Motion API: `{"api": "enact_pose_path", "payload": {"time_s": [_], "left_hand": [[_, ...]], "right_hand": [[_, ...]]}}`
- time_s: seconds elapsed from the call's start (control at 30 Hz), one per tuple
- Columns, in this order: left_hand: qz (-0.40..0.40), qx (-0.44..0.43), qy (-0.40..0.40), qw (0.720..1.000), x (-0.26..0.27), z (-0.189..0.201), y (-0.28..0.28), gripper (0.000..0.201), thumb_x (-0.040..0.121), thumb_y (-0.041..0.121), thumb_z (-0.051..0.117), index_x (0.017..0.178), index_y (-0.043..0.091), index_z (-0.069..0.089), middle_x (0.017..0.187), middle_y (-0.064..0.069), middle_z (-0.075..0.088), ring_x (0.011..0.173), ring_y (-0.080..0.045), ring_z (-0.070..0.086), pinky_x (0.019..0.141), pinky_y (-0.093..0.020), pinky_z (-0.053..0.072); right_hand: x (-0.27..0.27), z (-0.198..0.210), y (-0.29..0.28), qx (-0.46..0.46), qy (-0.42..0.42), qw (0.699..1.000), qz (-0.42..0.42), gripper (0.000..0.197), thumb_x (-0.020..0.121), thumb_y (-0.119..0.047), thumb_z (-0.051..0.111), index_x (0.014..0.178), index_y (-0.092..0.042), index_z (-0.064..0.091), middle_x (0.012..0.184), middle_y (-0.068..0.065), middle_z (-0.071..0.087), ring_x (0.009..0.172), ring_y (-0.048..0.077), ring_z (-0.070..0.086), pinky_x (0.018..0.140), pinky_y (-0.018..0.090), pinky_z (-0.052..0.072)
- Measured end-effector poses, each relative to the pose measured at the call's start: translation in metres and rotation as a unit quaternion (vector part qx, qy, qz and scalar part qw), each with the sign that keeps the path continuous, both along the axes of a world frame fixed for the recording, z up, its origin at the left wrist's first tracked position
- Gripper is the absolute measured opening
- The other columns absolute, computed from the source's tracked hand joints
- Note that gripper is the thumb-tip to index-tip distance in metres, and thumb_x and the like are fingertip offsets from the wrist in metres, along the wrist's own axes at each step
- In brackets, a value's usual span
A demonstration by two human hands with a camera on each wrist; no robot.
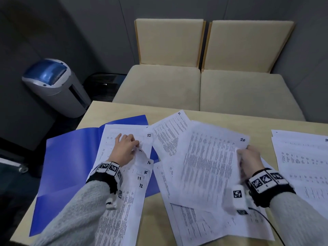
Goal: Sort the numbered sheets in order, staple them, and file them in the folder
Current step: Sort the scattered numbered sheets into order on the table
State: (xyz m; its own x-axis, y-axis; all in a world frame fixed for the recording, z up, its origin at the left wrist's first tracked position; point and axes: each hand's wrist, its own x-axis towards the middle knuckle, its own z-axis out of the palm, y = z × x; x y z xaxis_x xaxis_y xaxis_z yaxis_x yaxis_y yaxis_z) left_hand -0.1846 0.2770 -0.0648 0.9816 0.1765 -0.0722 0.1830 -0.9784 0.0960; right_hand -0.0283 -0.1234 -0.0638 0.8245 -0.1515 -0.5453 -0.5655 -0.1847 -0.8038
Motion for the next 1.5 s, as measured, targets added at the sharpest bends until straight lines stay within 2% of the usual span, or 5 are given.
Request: {"api": "enact_pose_path", "payload": {"time_s": [0.17, 0.37, 0.57, 0.9, 1.5], "left_hand": [[0.004, -0.013, 0.006, 1.000, -0.008, 0.002, 0.000, 0.013, 0.082, 0.007, 0.060, 0.089, 0.017, 0.064, 0.098, -0.001, 0.060, 0.109, -0.025, 0.051, 0.114, -0.048, 0.012], [0.004, -0.030, 0.004, 1.000, -0.011, 0.011, 0.001, 0.015, 0.082, 0.005, 0.056, 0.086, 0.018, 0.062, 0.089, 0.004, 0.064, 0.109, -0.022, 0.052, 0.115, -0.047, 0.010], [0.005, -0.034, -0.012, 0.999, -0.016, 0.011, 0.001, 0.018, 0.077, 0.002, 0.056, 0.082, 0.019, 0.059, 0.077, 0.009, 0.056, 0.099, -0.021, 0.054, 0.115, -0.046, 0.012], [0.007, -0.045, -0.018, 0.999, -0.021, 0.018, 0.009, 0.016, 0.079, 0.003, 0.055, 0.085, 0.018, 0.059, 0.082, 0.006, 0.061, 0.100, -0.021, 0.054, 0.115, -0.045, 0.011], [0.022, -0.049, 0.002, 0.999, 0.000, 0.009, 0.004, 0.013, 0.084, 0.009, 0.056, 0.091, 0.017, 0.063, 0.125, -0.001, 0.055, 0.114, -0.025, 0.050, 0.111, -0.044, 0.018]], "right_hand": [[0.038, 0.041, 0.038, 0.128, -0.082, 0.982, -0.108, 0.028, 0.077, 0.014, 0.039, 0.087, -0.007, 0.054, 0.072, 0.004, 0.053, 0.058, 0.019, 0.044, 0.042, 0.019, 0.037], [0.053, 0.024, 0.140, 0.143, -0.101, 0.980, -0.090, 0.022, 0.079, 0.001, 0.043, 0.079, -0.016, 0.059, 0.098, 0.010, 0.070, 0.093, 0.031, 0.067, 0.083, 0.048, 0.055], [0.009, 0.002, 0.207, 0.069, -0.057, 0.996, -0.025, 0.048, 0.091, 0.001, 0.034, 0.137, -0.007, 0.043, 0.139, 0.012, 0.050, 0.125, 0.029, 0.049, 0.102, 0.033, 0.039], [0.022, 0.010, 0.219, 0.077, -0.054, 0.994, -0.060, 0.054, 0.087, 0.001, 0.029, 0.139, -0.010, 0.042, 0.141, 0.012, 0.048, 0.128, 0.030, 0.048, 0.108, 0.044, 0.039], [-0.057, -0.017, 0.258, 0.035, 0.139, 0.948, 0.283, 0.025, 0.083, 0.008, 0.058, 0.072, -0.013, 0.049, 0.065, 0.008, 0.048, 0.050, 0.019, 0.045, 0.047, 0.028, 0.045]]}}
